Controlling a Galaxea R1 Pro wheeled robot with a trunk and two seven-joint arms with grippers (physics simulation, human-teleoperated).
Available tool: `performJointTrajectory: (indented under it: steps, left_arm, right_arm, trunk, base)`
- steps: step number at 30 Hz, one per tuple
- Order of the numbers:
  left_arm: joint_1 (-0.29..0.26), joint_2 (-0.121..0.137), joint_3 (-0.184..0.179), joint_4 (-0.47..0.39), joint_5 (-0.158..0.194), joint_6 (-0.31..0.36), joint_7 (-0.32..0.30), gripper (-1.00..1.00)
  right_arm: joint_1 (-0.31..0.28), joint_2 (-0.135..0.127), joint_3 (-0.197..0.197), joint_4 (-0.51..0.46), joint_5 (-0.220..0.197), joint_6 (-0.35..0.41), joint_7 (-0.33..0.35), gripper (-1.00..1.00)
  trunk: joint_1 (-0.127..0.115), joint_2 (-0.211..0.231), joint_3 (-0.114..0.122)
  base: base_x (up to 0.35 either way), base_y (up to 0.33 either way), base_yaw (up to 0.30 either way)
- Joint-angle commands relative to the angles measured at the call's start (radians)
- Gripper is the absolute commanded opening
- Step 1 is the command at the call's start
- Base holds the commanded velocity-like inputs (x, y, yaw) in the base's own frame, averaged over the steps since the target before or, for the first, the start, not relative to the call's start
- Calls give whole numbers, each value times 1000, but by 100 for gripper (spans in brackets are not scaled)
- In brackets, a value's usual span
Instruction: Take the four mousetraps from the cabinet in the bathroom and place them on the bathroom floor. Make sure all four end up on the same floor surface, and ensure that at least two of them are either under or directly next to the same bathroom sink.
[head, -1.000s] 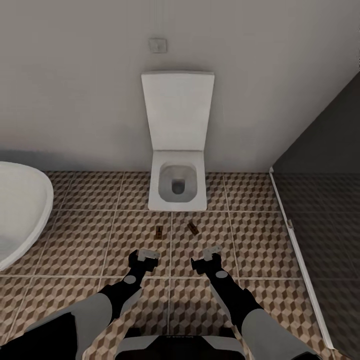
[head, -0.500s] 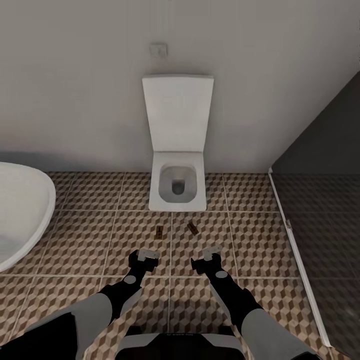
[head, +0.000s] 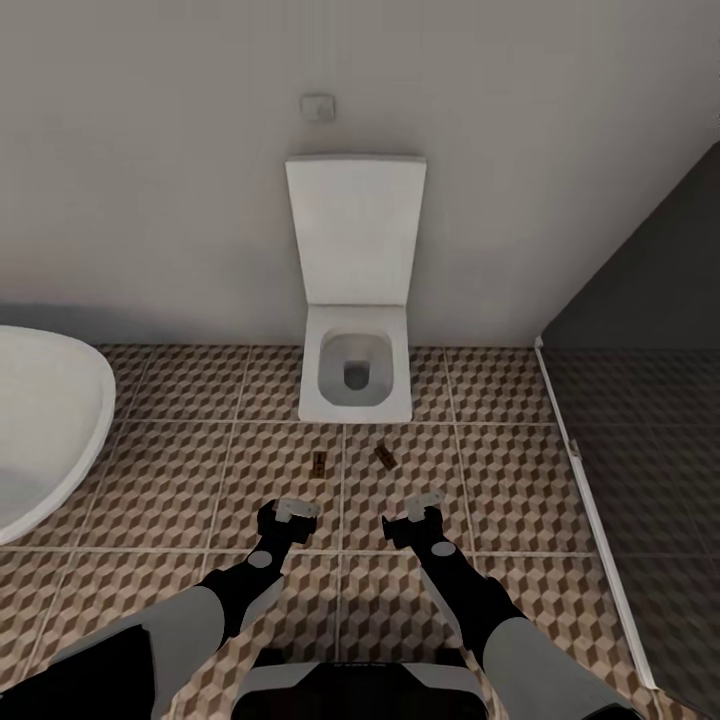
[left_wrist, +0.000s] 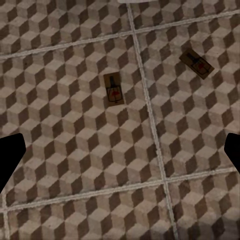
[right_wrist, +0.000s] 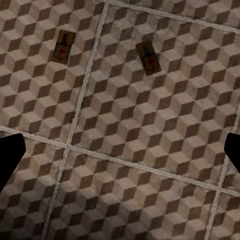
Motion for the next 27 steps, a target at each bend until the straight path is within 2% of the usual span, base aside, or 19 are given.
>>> performJointTrajectory:
  steps: [1, 27]
  left_arm:
    - [-1, 0, -9, 0, 4, -2, 6, 100]
    - [0, 0, -9, 0, 4, -1, 6, 100]
  right_arm:
    - [0, -1, 6, -2, 4, 7, -7, 100]
    - [0, 0, 6, 0, 4, 5, -7, 100]
  trunk:
    - [-4, 7, 3]
    - [-103, 189, 84]
  base:
    - [0, 0, 0]
    - [0, 0, 0]
